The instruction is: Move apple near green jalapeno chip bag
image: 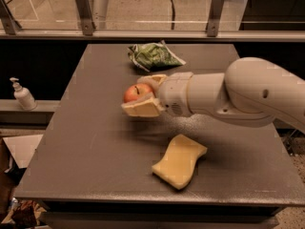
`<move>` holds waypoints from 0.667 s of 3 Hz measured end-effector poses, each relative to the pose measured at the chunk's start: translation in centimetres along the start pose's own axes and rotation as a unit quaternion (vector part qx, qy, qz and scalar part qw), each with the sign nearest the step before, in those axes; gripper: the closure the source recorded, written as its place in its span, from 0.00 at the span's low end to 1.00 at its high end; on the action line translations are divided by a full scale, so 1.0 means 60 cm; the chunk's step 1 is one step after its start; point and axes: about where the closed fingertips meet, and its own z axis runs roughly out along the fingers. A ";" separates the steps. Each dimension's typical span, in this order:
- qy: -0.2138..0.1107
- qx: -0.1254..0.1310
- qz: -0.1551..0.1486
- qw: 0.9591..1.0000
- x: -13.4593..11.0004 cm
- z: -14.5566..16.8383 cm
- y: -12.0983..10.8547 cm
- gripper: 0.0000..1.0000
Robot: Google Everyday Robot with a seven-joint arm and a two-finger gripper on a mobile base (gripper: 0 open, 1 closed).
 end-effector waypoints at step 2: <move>-0.019 0.061 0.017 0.998 -0.013 -0.082 -0.093 1.00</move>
Offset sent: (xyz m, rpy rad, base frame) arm 0.0253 -0.0512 0.0239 0.0375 -0.0212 -0.1028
